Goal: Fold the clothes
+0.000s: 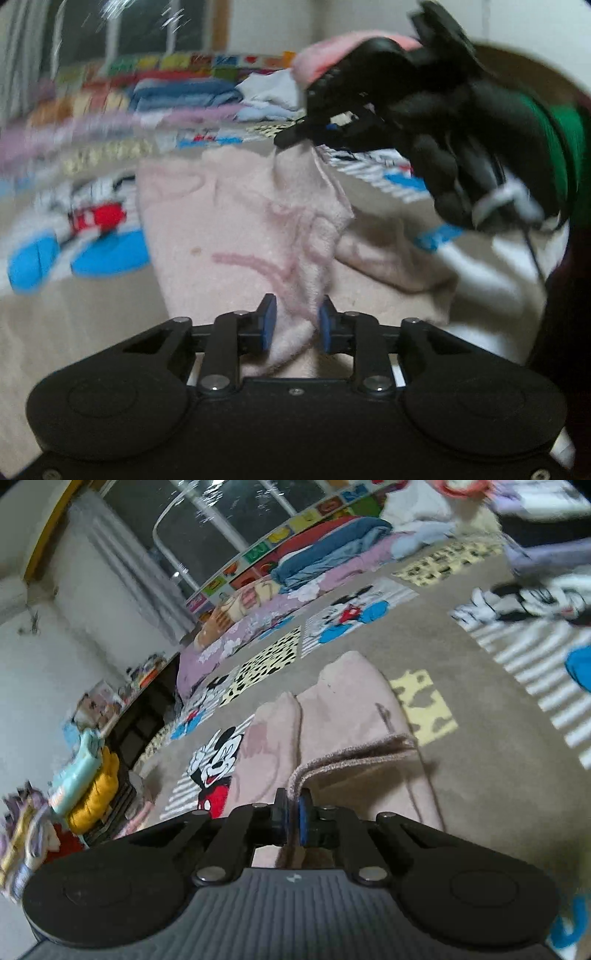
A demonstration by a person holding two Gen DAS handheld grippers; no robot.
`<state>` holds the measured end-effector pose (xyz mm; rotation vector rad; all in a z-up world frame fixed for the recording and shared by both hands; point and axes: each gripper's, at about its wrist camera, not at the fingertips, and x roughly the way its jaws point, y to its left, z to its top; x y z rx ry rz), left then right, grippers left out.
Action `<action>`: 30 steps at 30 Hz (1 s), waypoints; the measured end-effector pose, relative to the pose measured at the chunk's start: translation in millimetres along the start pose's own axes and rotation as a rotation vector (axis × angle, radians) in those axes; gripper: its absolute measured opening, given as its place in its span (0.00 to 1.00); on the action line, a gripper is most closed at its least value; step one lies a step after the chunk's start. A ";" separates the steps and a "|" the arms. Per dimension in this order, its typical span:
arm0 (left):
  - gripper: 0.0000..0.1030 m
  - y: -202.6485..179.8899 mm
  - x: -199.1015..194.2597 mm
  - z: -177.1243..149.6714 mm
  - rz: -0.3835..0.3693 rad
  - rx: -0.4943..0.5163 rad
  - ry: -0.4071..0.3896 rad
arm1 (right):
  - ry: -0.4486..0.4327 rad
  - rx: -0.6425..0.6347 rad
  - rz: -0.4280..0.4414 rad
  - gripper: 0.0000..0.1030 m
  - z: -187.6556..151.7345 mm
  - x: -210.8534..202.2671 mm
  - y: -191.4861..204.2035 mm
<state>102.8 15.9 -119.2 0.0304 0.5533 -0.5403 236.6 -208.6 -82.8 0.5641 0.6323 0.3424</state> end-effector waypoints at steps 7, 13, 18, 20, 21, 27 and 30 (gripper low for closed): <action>0.17 43.3 -3.5 -2.9 -0.166 -0.404 -0.004 | 0.037 -0.136 0.000 0.08 5.8 26.9 40.2; 0.17 63.6 -7.9 -10.0 -0.227 -0.595 -0.009 | 0.092 -0.244 -0.006 0.17 1.7 60.3 68.9; 0.22 63.4 -14.1 -9.7 -0.232 -0.601 -0.018 | 0.076 -0.258 0.096 0.44 2.7 60.8 73.2; 0.27 66.8 -15.3 -9.9 -0.229 -0.613 -0.029 | 0.048 -0.269 0.124 0.45 6.9 50.4 71.7; 0.30 68.6 -15.9 -10.1 -0.227 -0.619 -0.035 | 0.031 -0.268 0.142 0.46 9.8 43.9 68.2; 0.33 76.0 -17.6 -1.0 -0.204 -0.645 -0.124 | -0.039 -0.306 0.163 0.53 18.1 20.3 48.2; 0.33 70.2 -9.2 8.6 -0.150 -0.601 -0.133 | -0.027 -0.281 0.159 0.53 17.5 23.4 36.5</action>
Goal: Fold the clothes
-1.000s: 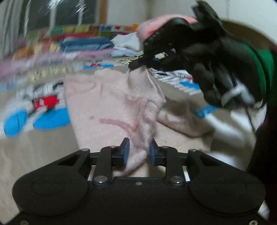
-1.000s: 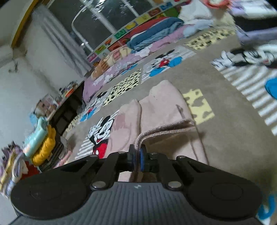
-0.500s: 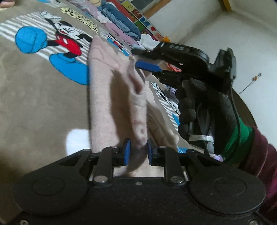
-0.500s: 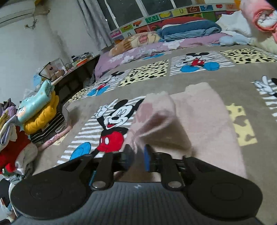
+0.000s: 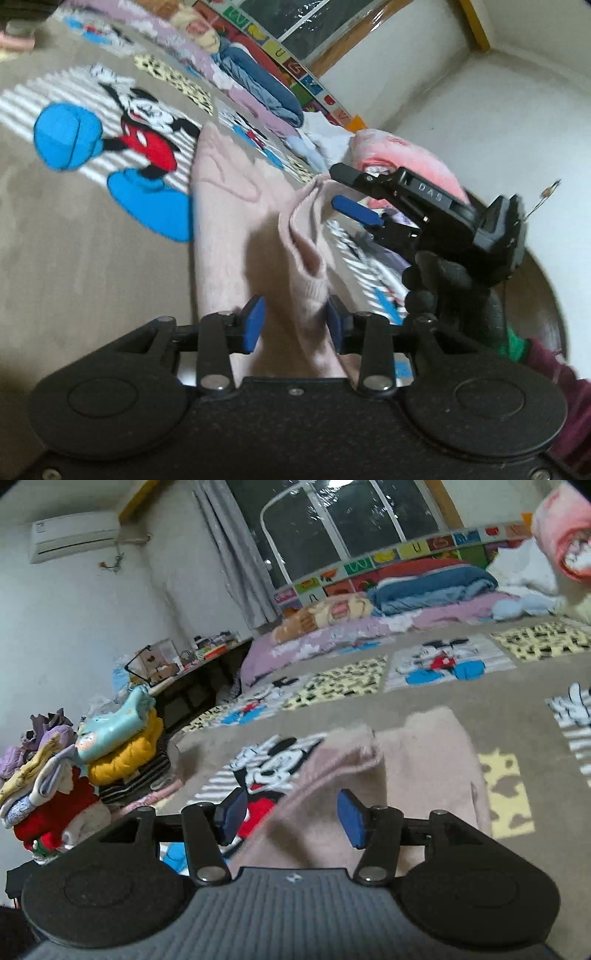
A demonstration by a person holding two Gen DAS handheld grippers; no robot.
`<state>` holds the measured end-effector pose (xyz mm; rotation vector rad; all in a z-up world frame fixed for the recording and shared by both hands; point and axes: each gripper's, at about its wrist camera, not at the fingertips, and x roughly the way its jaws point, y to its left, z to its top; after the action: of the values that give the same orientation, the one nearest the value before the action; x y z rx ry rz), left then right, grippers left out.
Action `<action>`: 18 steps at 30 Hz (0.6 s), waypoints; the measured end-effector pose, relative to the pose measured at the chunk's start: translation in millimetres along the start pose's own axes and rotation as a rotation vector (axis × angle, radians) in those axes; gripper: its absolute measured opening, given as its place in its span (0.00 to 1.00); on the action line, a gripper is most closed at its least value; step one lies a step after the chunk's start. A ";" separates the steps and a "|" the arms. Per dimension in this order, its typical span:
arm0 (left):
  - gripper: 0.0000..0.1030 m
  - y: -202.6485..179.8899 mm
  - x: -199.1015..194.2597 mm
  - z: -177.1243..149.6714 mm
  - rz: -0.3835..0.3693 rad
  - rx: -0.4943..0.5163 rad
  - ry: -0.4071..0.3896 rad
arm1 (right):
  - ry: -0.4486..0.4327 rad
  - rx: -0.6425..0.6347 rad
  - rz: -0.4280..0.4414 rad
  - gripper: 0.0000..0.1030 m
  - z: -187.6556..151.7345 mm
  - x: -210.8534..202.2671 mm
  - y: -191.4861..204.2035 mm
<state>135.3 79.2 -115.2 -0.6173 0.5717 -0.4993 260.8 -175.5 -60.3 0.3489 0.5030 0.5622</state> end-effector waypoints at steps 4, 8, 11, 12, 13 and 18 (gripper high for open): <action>0.07 2.1 3.8 -5.6 0.092 -0.034 -0.005 | 0.019 0.016 0.052 0.54 -6.9 14.1 -0.4; 0.07 23.7 -4.1 -6.1 0.092 -0.140 -0.018 | 0.011 0.002 0.091 0.54 -8.0 6.4 5.5; 0.07 26.4 -9.5 -8.0 0.083 -0.149 -0.019 | 0.001 -0.039 0.053 0.54 -10.1 -3.8 -1.6; 0.07 27.2 -11.4 -8.7 0.080 -0.152 -0.019 | 0.007 -0.045 0.030 0.54 -10.9 -3.5 -7.0; 0.07 25.0 -11.1 -8.4 0.079 -0.144 -0.020 | 0.013 -0.050 0.010 0.54 -11.5 -2.7 -12.1; 0.07 15.5 -10.1 -7.0 0.070 -0.095 -0.020 | 0.061 -0.089 -0.023 0.54 -9.1 18.0 -20.6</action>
<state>127.5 93.4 -126.6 -0.6893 0.5984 -0.4016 277.7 -179.7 -83.3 0.2412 0.5381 0.5725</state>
